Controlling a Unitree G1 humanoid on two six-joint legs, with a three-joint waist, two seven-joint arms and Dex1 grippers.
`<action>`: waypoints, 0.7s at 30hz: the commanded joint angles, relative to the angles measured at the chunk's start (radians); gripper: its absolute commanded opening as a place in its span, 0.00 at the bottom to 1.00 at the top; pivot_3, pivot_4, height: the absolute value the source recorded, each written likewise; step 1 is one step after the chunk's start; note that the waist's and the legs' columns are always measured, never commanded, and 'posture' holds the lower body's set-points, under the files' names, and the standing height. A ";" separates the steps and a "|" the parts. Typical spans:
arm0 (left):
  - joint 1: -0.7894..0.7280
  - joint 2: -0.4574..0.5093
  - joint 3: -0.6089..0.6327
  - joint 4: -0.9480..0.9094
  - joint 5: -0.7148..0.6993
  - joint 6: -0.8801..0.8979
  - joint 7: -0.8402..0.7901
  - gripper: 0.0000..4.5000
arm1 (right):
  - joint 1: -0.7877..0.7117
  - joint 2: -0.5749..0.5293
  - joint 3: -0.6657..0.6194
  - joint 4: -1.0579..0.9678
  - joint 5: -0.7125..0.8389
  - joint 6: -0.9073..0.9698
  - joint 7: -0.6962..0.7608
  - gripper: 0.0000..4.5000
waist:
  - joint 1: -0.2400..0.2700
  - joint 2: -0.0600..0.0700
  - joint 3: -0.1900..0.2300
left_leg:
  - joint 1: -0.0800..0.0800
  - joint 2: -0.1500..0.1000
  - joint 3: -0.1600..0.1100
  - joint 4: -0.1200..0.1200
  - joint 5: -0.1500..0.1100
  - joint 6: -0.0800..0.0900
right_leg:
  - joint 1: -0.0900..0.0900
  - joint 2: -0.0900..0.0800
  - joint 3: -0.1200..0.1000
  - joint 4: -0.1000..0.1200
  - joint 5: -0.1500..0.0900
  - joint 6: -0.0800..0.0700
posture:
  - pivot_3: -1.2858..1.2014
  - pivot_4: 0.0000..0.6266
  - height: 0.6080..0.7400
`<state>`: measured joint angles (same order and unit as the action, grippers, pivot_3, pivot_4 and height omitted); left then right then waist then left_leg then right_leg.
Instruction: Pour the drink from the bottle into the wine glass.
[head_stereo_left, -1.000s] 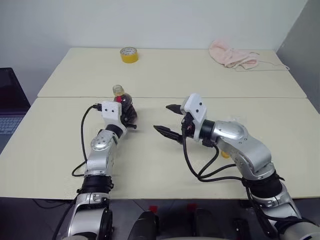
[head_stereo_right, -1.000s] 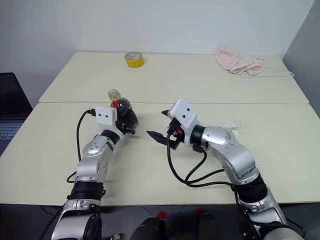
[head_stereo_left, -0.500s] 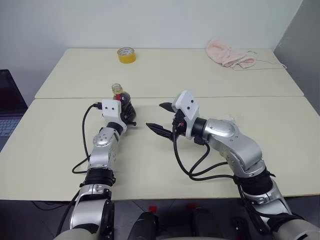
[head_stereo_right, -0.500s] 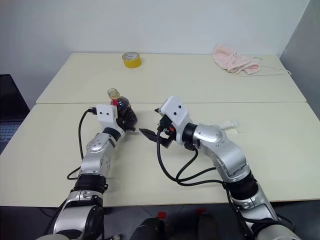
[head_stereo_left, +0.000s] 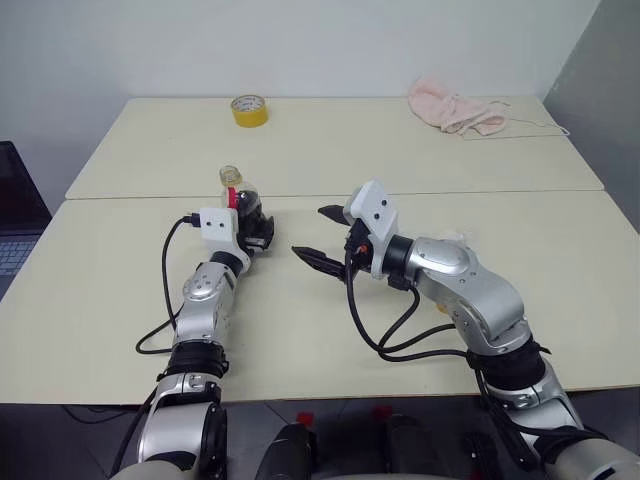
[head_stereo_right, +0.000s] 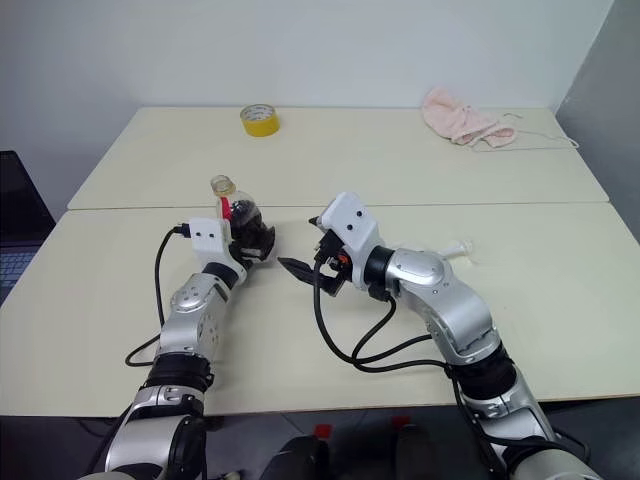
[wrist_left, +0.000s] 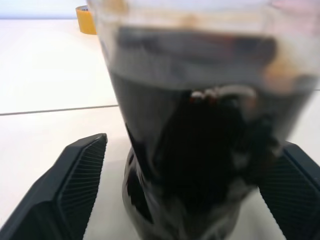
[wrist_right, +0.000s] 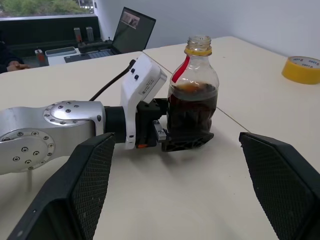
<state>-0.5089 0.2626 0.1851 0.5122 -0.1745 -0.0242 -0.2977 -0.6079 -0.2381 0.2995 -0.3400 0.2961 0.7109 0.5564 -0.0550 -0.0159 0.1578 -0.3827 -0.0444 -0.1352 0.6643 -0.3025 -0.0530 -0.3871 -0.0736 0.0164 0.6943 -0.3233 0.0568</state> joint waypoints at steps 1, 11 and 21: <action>0.025 0.009 -0.002 -0.088 -0.010 0.000 -0.015 1.00 | -0.011 0.003 -0.003 -0.039 0.008 -0.009 0.009 0.94 | 0.000 0.000 0.000 | 0.000 0.000 0.000 0.000 0.000 0.000 | 0.000 0.000 0.000 0.000 0.000 0.000 | 0.52 0.24 1.00; 0.143 0.005 0.010 -0.253 0.002 0.026 0.032 1.00 | 0.007 -0.022 -0.015 -0.066 0.019 -0.001 0.028 0.94 | -0.001 0.000 0.000 | 0.000 0.000 0.000 0.000 0.000 0.000 | 0.000 0.000 0.000 0.000 0.000 0.000 | 0.52 0.24 1.00; 0.404 0.043 -0.011 -0.676 -0.020 0.150 0.014 1.00 | 0.111 -0.171 -0.142 -0.205 0.131 0.041 0.111 0.94 | 0.004 0.000 0.000 | -0.001 0.000 0.000 -0.001 0.000 0.000 | 0.001 0.000 0.001 -0.002 0.000 0.000 | 0.52 0.24 1.00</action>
<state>-0.1142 0.2819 0.1787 -0.0622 -0.1937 0.1134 -0.2639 -0.5034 -0.3950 0.2084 -0.4787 0.3875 0.7515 0.6442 -0.0506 -0.0159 0.1578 -0.3835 -0.0439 -0.1348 0.6635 -0.3026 -0.0529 -0.3863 -0.0738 0.0173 0.6916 -0.3233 0.0568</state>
